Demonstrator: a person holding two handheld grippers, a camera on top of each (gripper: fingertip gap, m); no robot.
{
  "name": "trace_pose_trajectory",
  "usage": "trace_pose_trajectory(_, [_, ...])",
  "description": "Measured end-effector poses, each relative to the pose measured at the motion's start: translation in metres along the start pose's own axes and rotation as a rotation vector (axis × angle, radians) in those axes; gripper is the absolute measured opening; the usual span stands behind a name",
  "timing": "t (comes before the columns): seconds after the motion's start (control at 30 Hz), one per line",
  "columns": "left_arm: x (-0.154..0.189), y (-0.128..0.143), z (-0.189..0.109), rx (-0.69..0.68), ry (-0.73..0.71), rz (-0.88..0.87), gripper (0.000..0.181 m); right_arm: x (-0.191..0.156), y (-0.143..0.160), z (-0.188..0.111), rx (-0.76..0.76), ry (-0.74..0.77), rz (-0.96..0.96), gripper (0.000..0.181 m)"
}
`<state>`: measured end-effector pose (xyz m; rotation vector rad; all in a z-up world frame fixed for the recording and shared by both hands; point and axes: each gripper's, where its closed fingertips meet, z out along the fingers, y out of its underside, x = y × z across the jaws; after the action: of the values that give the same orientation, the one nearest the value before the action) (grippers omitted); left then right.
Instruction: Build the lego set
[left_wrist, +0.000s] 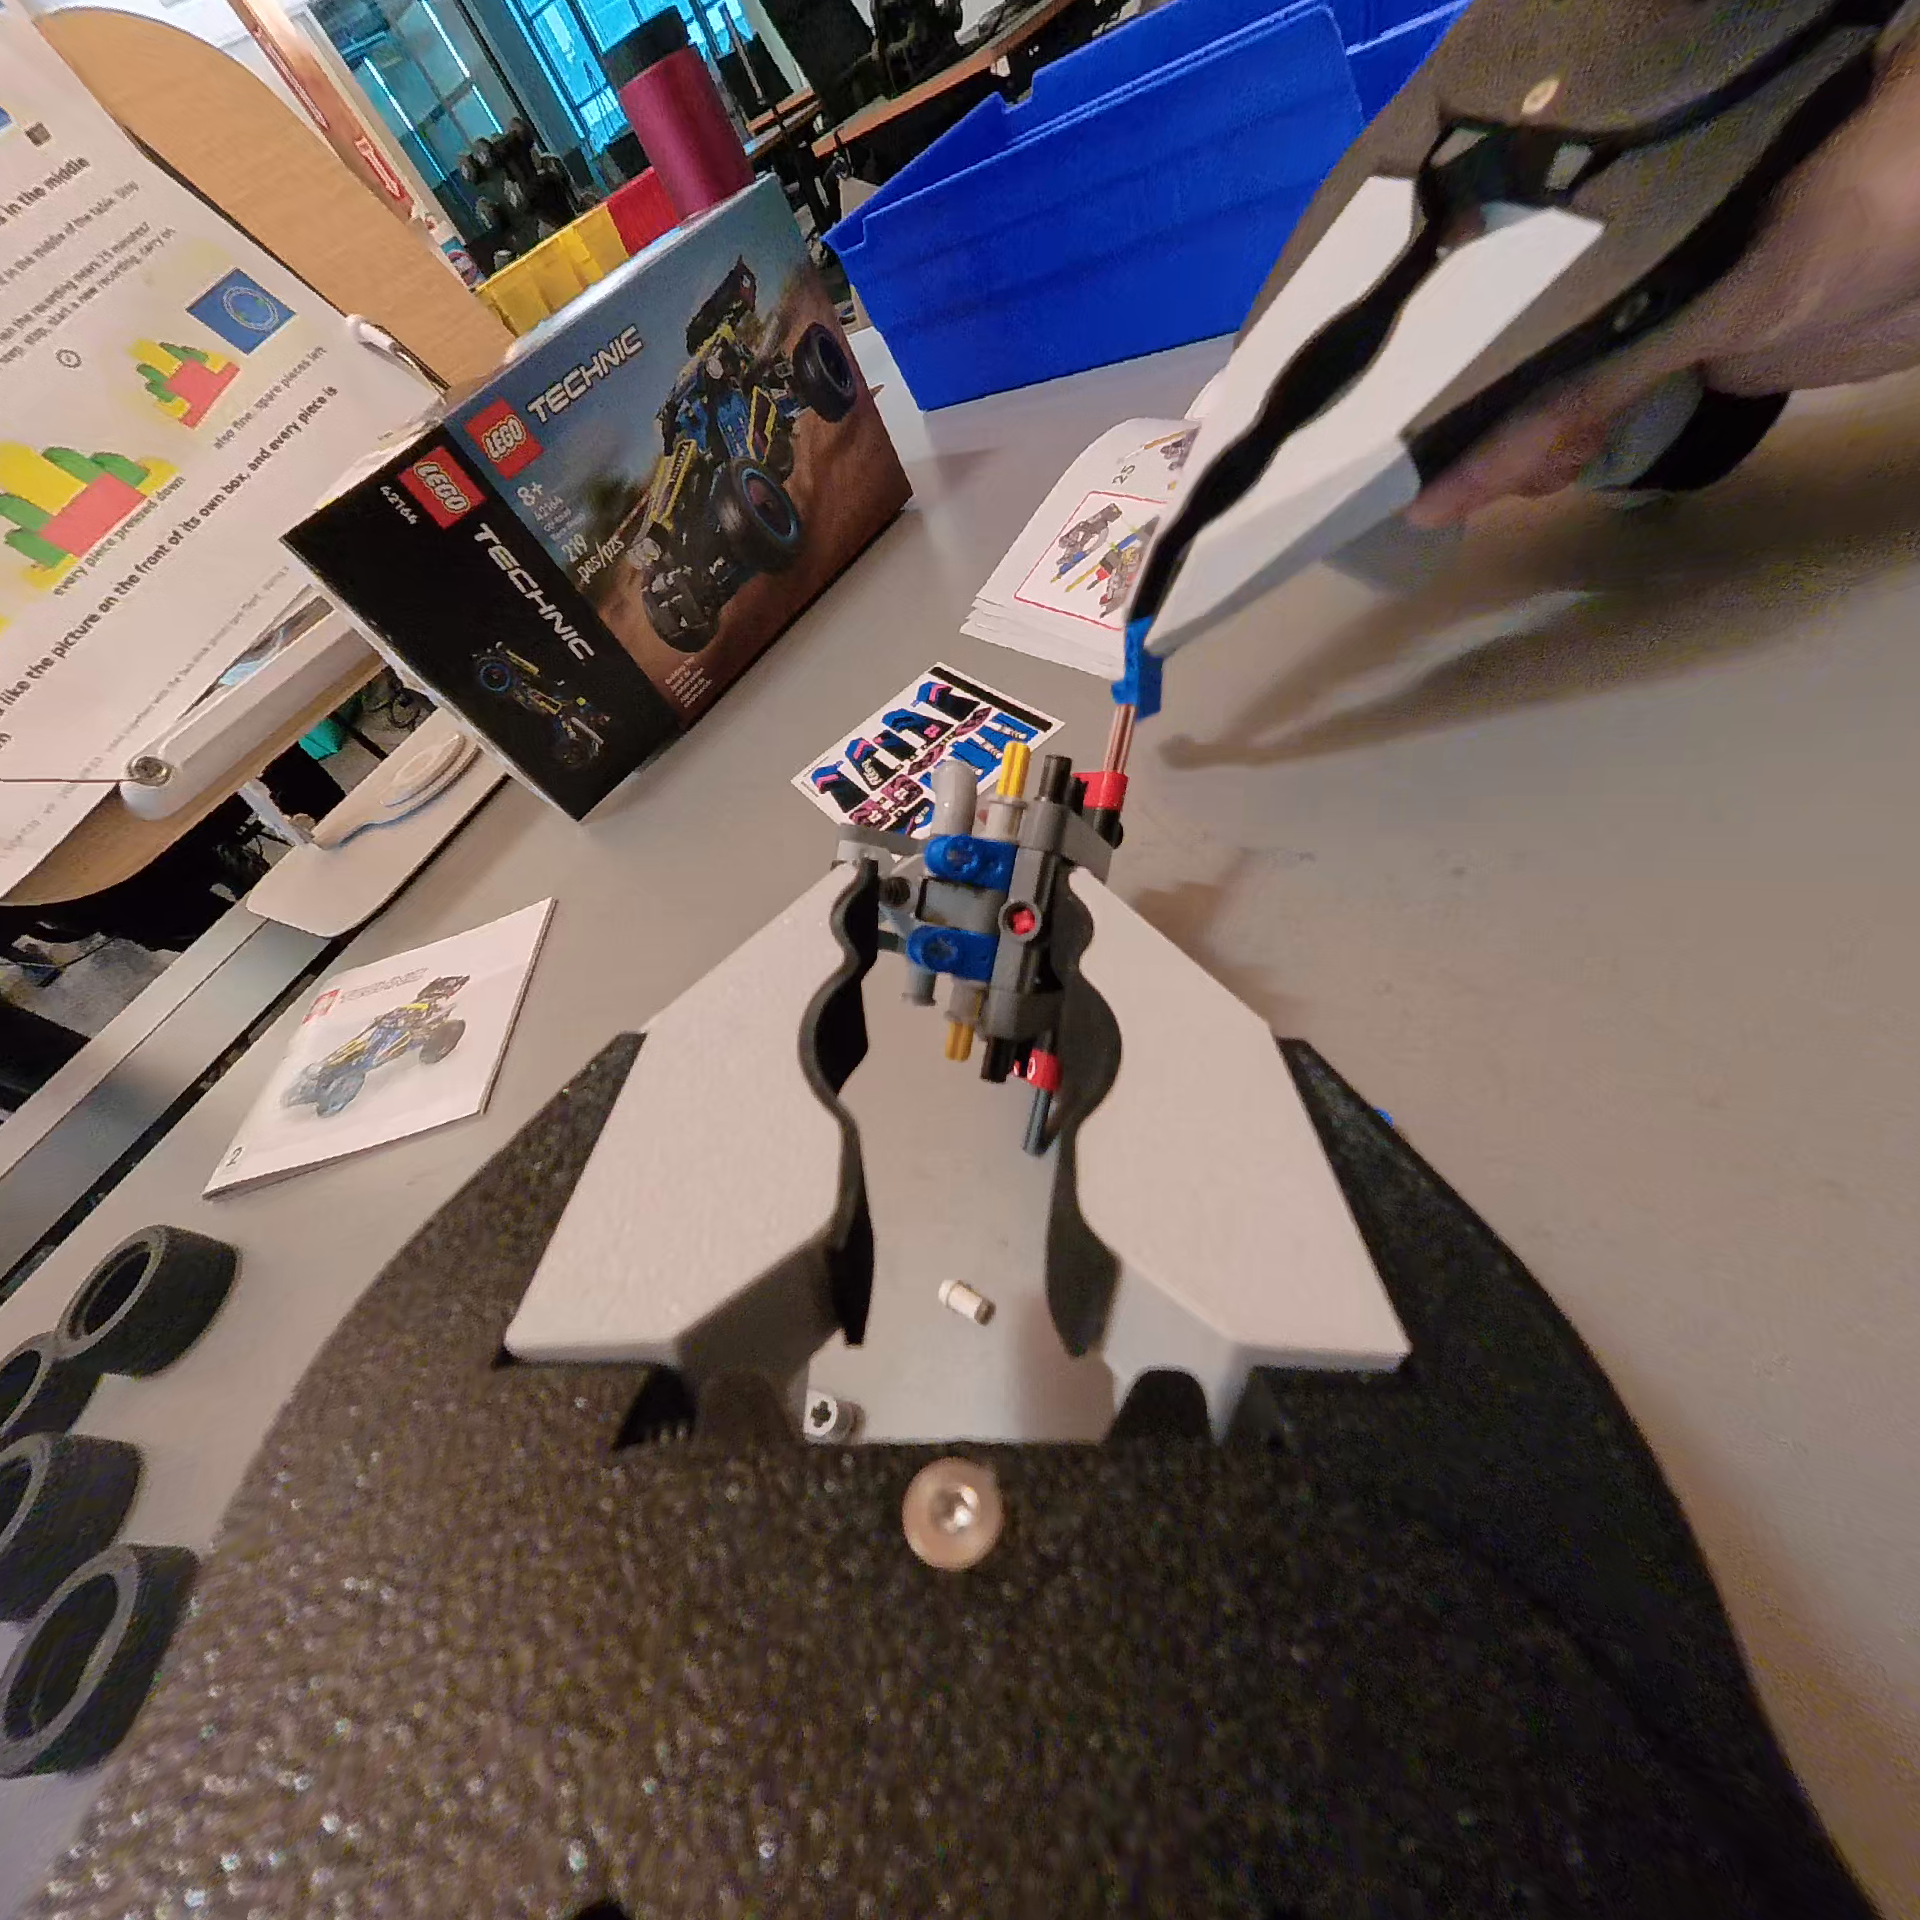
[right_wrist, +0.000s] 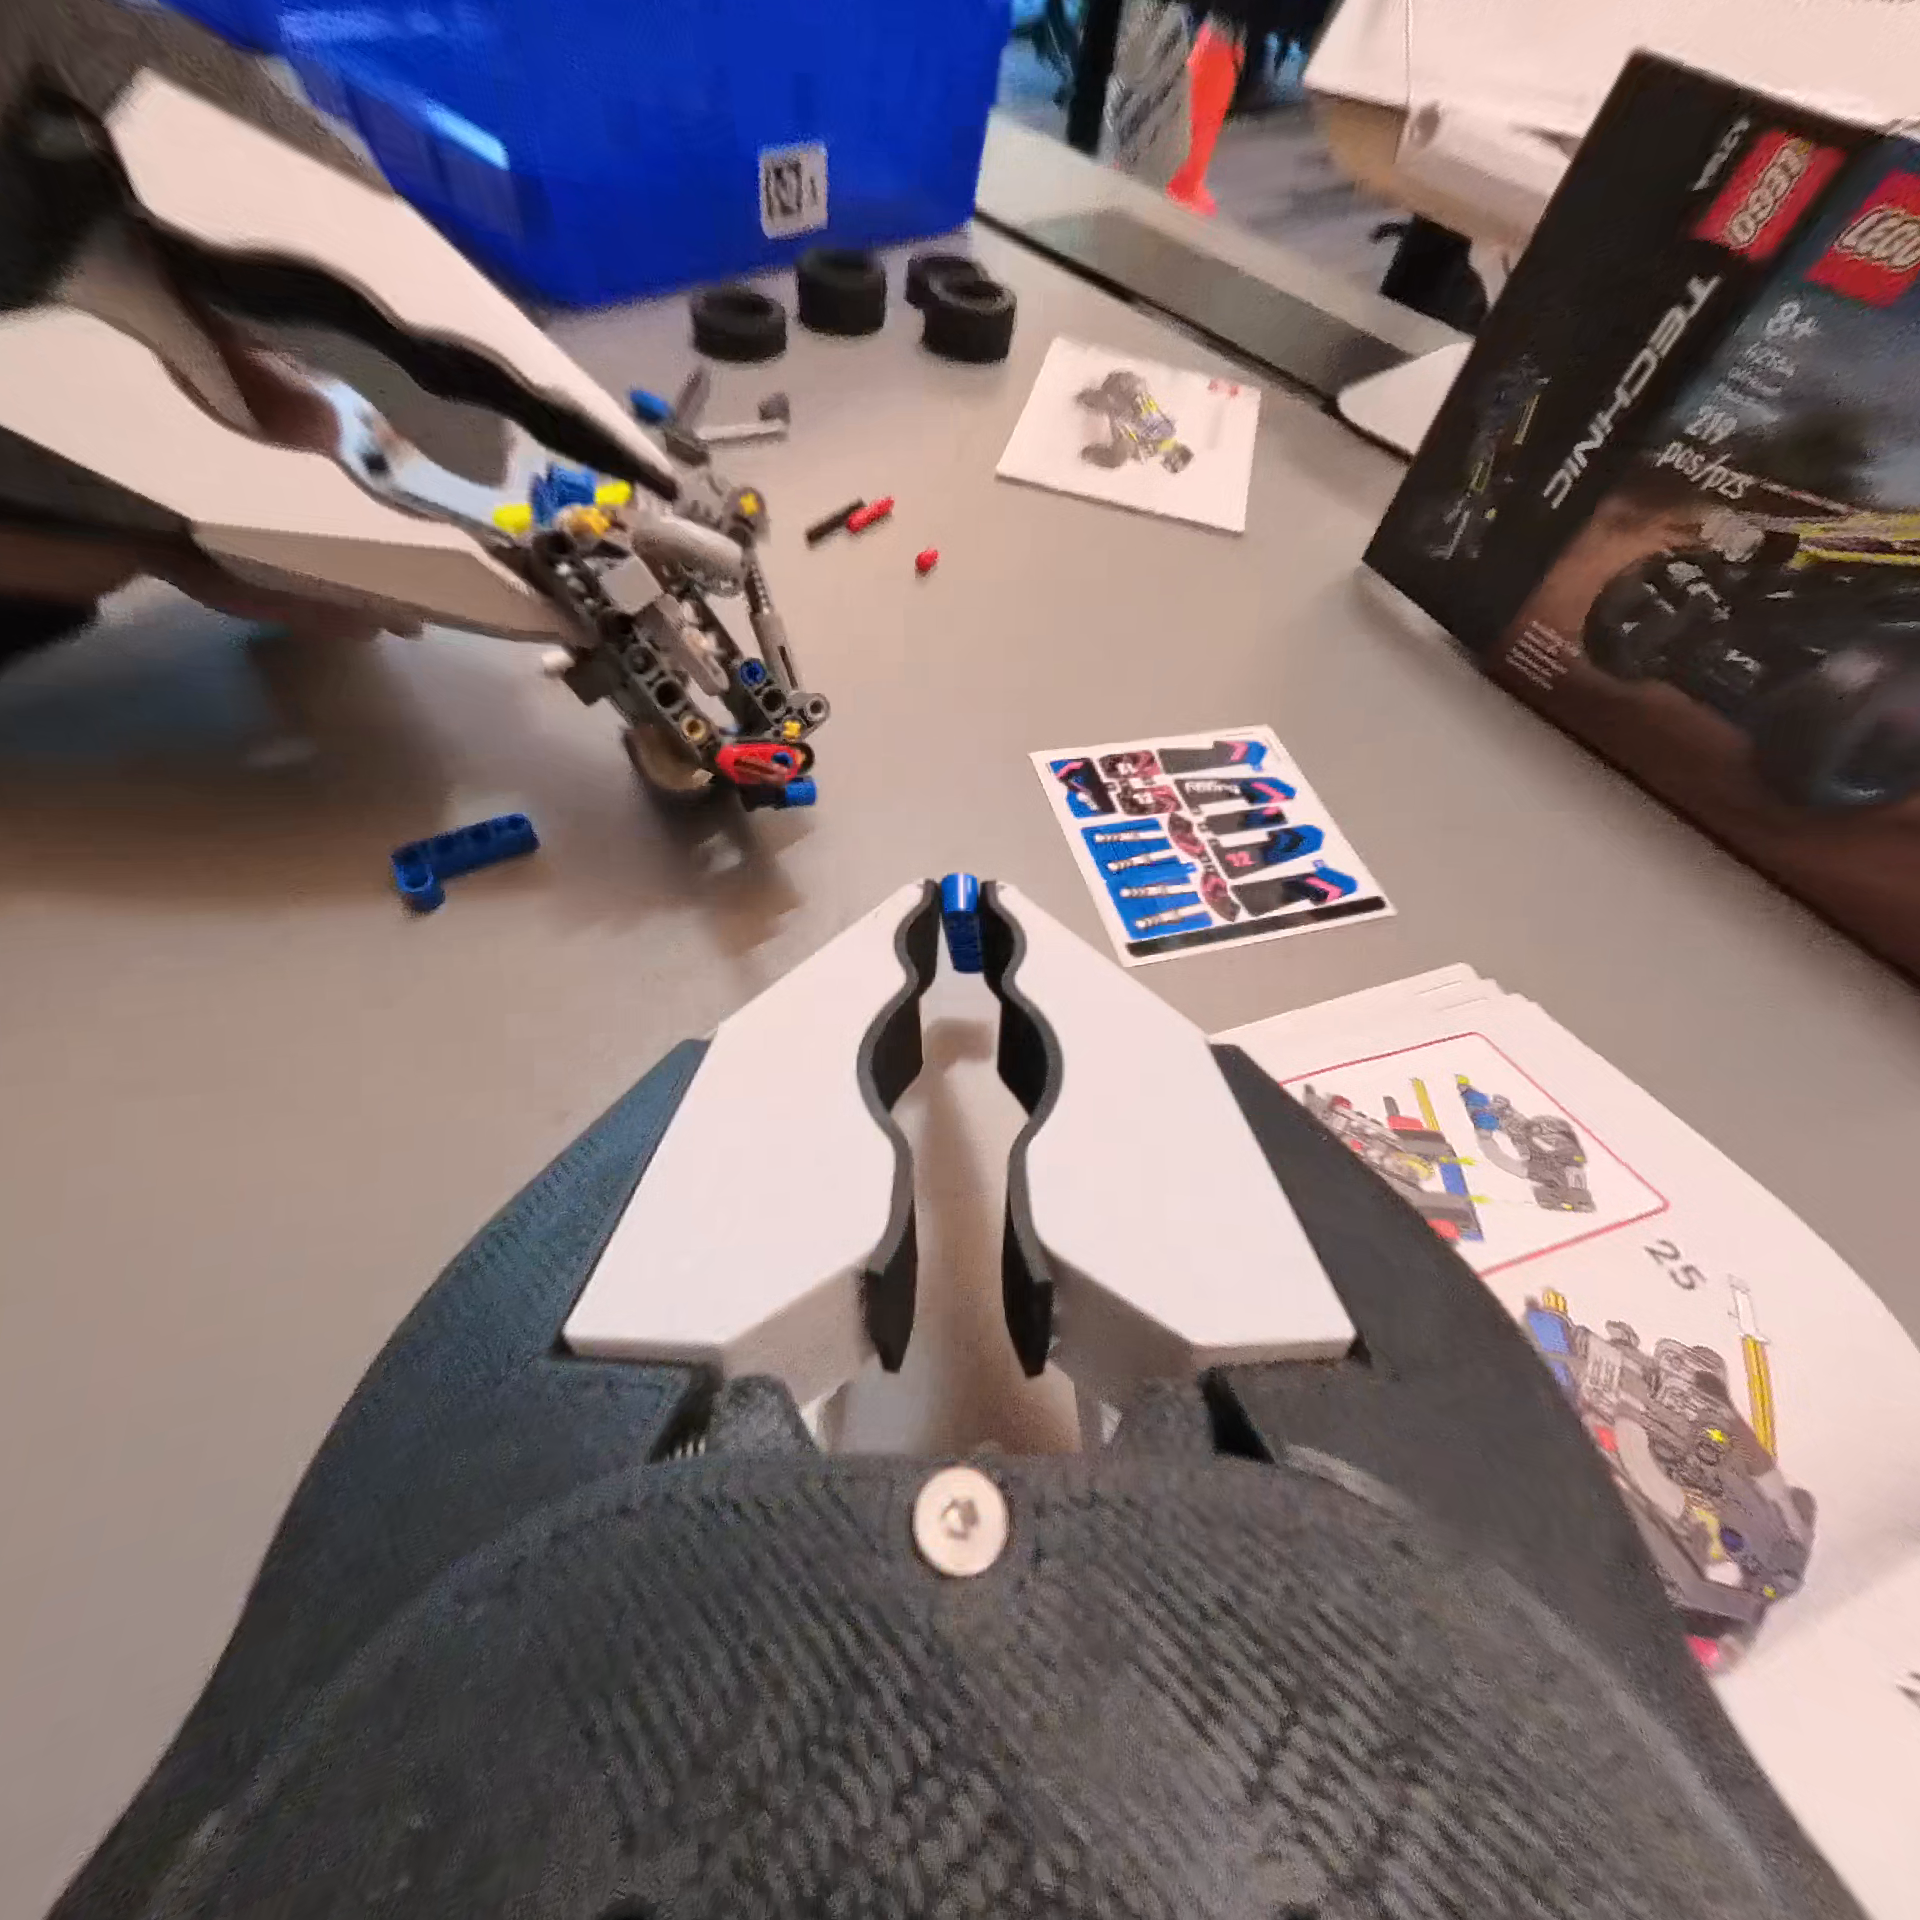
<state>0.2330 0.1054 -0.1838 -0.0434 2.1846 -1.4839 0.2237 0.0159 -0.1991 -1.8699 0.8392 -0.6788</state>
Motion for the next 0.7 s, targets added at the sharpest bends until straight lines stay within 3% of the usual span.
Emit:
trace_pose_trajectory(0.13, [0.0,0.0,0.0,0.001,0.0,-0.001,0.03,-0.007,0.025,-0.025,-0.14,-0.148,0.017,0.005])
trace_pose_trajectory(0.3, [0.0,0.0,0.0,0.0,-0.001,0.0,0.03,-0.004,0.057,-0.055,-0.296,-0.17,-0.094,0.009])
trace_pose_trajectory(0.47, [0.0,0.0,0.0,0.001,-0.001,0.001,0.03,-0.002,0.078,-0.08,-0.336,-0.179,-0.11,0.015])
trace_pose_trajectory(0.53, [0.0,0.0,0.0,0.001,0.0,0.0,0.03,0.008,0.077,-0.082,-0.328,-0.105,-0.048,0.029])
trace_pose_trajectory(0.7, [0.0,0.0,0.0,-0.002,-0.002,0.002,0.03,0.003,0.06,-0.066,-0.308,-0.056,0.146,0.025])
